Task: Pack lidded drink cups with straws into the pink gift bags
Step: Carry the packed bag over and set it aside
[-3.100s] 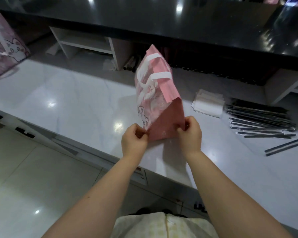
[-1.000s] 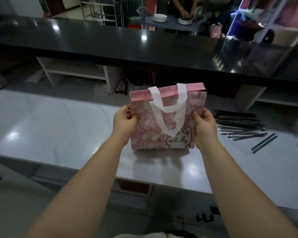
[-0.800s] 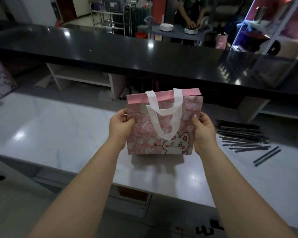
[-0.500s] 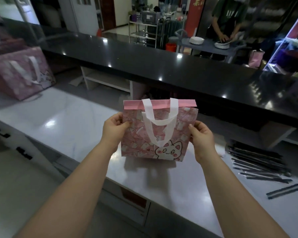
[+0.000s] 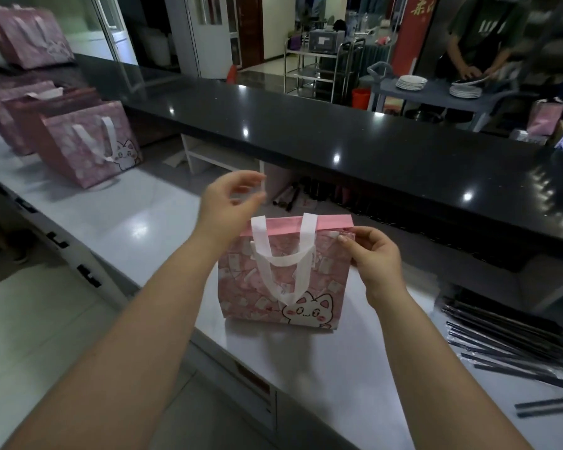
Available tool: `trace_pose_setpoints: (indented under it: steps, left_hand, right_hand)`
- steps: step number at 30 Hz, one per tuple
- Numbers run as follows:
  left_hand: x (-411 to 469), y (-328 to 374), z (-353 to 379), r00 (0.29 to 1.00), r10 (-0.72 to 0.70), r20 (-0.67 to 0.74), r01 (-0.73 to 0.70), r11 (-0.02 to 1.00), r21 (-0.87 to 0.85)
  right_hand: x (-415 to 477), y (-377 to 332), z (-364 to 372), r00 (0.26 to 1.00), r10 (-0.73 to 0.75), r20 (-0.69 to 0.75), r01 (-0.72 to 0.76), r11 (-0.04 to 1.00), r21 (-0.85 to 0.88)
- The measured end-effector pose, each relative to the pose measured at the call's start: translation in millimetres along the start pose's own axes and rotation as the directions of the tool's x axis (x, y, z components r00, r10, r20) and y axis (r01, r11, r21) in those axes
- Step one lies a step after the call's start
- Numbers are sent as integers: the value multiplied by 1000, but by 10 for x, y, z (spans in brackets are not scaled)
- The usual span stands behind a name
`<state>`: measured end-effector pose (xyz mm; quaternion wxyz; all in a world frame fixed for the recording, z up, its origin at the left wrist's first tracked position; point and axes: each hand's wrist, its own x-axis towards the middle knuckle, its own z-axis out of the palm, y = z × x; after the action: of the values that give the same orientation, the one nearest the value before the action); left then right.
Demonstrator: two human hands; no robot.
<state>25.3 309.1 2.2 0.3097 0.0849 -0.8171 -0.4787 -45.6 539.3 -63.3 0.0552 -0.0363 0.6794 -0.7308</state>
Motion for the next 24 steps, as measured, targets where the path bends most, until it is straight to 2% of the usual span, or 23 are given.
trace_pose_setpoints:
  steps: [2, 4, 6, 9, 13, 17, 21, 24]
  left_hand:
    - [29, 208, 308, 976, 85, 199, -105, 990, 92]
    - [-3, 308, 630, 910, 124, 395, -237, 938, 252]
    - [-39, 316, 856, 865, 110, 489, -337, 850, 405]
    - [-72, 253, 952, 877, 115, 466, -349, 819, 456]
    - [-98, 158, 967, 866, 208, 454, -402, 830, 387]
    - [-146, 76, 972, 857, 287, 428, -448, 826, 343]
    - [-192, -1, 951, 862, 301, 408, -438, 847, 302]
    - [-207, -31, 941, 853, 308, 422, -453, 838, 304]
  right_hand:
    - [-3, -3, -47, 1000, 28, 0, -28, 999, 21]
    - [-8, -10, -103, 998, 49, 33, -51, 998, 44]
    - [-8, -15, -160, 994, 50, 98, -56, 997, 59]
    - [-7, 6, -219, 989, 36, 142, -47, 997, 69]
    - [34, 105, -196, 1000, 18, 24, -20, 998, 54]
    - [147, 195, -169, 997, -54, -47, 50, 994, -96]
    - [243, 223, -144, 996, -36, 77, 32, 998, 53]
    - [277, 278, -91, 999, -30, 15, 28, 996, 81]
